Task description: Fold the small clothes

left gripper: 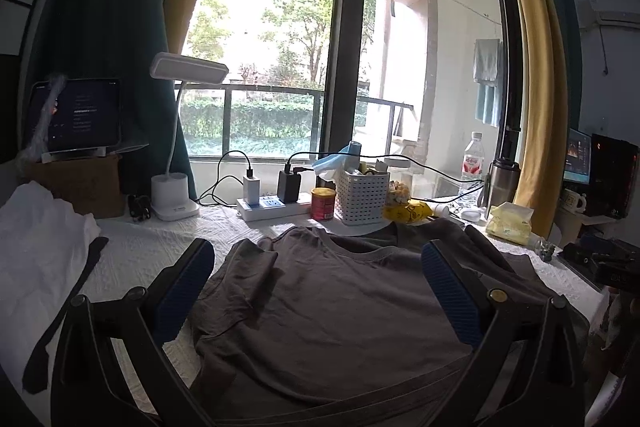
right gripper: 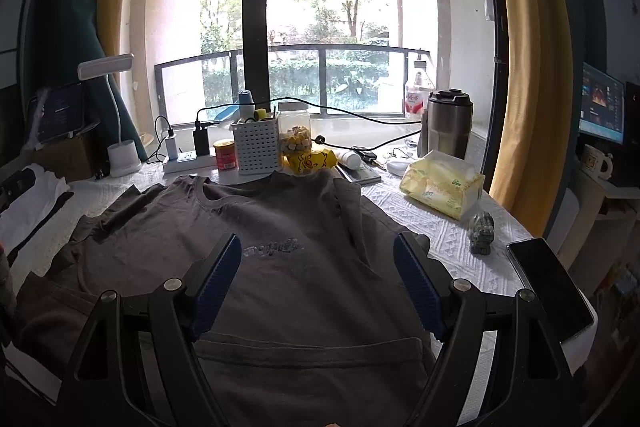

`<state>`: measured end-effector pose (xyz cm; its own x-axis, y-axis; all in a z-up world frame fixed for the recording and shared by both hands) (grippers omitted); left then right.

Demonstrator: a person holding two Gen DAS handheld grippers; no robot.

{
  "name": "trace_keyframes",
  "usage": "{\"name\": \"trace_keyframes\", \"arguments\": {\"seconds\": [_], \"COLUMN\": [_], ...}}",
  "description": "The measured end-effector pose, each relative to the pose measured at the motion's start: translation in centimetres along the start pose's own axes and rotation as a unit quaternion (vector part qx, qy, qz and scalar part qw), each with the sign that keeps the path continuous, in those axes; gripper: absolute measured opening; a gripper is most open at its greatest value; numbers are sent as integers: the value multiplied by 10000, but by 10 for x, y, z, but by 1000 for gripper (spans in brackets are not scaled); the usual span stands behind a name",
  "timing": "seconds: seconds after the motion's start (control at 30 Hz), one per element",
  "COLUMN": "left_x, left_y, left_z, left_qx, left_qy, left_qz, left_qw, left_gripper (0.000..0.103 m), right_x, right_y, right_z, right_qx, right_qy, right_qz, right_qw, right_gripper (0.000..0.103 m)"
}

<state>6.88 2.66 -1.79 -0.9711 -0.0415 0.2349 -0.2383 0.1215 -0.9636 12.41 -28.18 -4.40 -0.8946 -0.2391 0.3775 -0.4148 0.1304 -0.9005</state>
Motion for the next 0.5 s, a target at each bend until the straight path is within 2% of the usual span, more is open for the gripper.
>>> {"name": "trace_keyframes", "arguments": {"seconds": [0.5], "left_x": [3], "left_y": [-2], "left_z": [1], "left_qx": [-27], "left_qy": [65], "left_qz": [55], "left_qw": [10000], "left_gripper": [102], "right_x": [-1], "right_y": [2], "right_z": [1], "right_qx": [-24], "right_qy": [16], "right_qz": [-11], "right_qw": [10000], "right_gripper": [81]}}
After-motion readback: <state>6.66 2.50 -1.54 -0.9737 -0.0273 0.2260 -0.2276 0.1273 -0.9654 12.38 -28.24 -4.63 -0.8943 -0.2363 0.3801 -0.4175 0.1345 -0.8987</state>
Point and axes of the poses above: each gripper's, at about its wrist camera, not at the fingertips, and x roughly against the way its jaws point, z to its right, y to its underside, the point moved 8 cm from there along -x, roughly the way its jaws point, and after that the axes turned 14 degrees about -x, right-handed, at the moved point
